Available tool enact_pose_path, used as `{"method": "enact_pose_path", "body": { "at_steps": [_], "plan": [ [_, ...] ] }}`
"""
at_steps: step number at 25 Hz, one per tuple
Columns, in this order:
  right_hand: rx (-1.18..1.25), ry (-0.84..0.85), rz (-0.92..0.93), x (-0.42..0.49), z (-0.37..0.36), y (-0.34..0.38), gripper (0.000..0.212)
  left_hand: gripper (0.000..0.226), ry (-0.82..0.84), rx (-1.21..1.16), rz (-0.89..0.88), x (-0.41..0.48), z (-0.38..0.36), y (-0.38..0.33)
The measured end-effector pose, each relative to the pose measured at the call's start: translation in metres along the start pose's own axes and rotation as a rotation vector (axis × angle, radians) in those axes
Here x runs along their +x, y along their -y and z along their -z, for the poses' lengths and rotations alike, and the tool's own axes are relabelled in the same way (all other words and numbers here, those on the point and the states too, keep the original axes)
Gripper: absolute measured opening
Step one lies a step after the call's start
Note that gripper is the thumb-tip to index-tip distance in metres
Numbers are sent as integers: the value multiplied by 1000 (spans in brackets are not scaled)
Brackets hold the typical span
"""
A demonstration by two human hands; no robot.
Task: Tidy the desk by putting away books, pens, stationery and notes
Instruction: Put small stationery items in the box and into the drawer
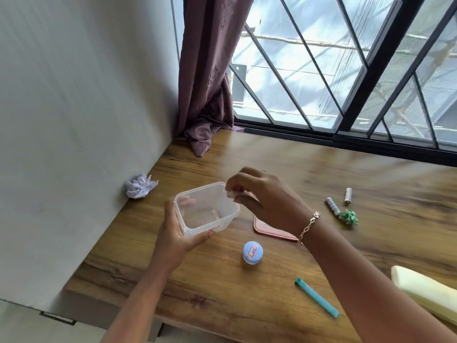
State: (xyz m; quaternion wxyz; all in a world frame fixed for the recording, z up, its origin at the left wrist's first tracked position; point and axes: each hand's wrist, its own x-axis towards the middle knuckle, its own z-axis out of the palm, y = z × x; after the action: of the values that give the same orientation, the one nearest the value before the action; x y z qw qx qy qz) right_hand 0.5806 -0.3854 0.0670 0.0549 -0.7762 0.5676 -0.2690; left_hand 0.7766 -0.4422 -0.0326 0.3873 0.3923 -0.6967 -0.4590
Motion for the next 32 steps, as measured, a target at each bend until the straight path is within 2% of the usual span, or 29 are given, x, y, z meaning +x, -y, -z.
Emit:
{"method": "enact_pose_path", "body": {
  "at_steps": [3, 7, 9, 11, 13, 15, 17, 19, 21, 26, 32],
  "plan": [
    [-128, 154, 85, 13, -6, 14, 16, 80, 71, -59, 0, 2, -23, -12],
    [-390, 378, 33, 11, -21, 1, 20, 82, 121, -95, -10, 8, -53, -23],
    [-296, 395, -31, 4, -13, -11, 22, 83, 162, -121, -12, 8, -64, -23],
    [-65, 256, -95, -9, 7, -22, 20, 87, 195, -98, -11, 6, -70, -23],
    [92, 17, -168, -28, 29, -44, 16, 86, 205, -85, -10, 8, -76, -25],
    [97, -142, -341, -46, 48, -79, 14, 82, 228, -89, -12, 12, -85, -29],
    [33, -178, -567, -60, 64, -120, 16, 80, 249, -87, -19, 17, -95, -32],
    [-15, -122, -735, -71, 72, -155, 18, 79, 255, -87, -23, 20, -103, -34],
    [-49, -7, -827, -78, 69, -177, 16, 79, 256, -74, -30, 23, -110, -36],
    [-266, 310, -883, -79, 40, -191, 28, 76, 242, -70, -31, 24, -119, -41],
    [-291, 293, -922, -75, 25, -201, 22, 77, 223, -80, -20, 22, -123, -43]
  ]
}}
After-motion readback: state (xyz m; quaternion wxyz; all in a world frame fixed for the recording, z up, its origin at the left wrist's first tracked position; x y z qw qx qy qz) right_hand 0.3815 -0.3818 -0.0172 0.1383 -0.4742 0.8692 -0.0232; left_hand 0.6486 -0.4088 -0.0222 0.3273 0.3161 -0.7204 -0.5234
